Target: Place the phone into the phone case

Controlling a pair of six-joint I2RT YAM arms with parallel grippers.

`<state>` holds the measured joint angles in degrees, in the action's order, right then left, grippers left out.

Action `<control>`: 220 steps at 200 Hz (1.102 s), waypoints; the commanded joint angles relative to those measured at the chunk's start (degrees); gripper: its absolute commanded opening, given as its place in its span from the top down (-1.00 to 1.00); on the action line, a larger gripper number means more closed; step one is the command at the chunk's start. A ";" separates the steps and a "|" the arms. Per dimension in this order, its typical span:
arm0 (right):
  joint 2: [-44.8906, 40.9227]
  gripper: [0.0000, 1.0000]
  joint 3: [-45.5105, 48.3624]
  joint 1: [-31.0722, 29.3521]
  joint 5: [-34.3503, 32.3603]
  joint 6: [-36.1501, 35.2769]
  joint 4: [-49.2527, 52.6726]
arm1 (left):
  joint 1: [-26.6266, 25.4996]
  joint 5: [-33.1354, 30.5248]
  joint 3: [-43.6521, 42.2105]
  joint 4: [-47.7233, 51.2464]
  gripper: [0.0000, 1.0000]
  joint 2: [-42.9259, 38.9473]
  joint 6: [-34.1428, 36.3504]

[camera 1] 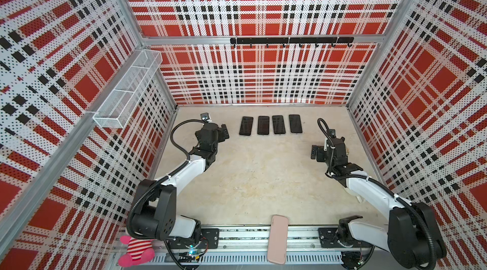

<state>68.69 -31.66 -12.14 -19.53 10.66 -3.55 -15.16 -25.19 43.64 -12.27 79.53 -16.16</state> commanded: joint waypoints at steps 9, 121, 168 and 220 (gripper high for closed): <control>1.72 -1.00 3.20 0.58 -8.51 -4.69 -15.21 | 0.51 -12.67 -7.48 -7.93 -0.96 -3.33 2.40; 15.56 -1.00 10.94 1.07 -7.01 -11.26 -49.98 | 12.67 -2.72 -21.26 -46.66 -0.96 8.51 11.16; 22.37 -0.99 16.10 7.34 2.59 -7.71 -65.66 | 11.79 -1.92 -30.25 -61.79 -0.96 7.88 12.76; 21.74 -1.00 15.76 8.19 4.13 -6.90 -65.20 | 10.90 -2.88 -33.16 -72.04 -0.96 11.33 14.31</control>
<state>89.62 -16.25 -4.64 -17.39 3.31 -63.05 -3.97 -27.77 10.55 -76.29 90.54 -3.33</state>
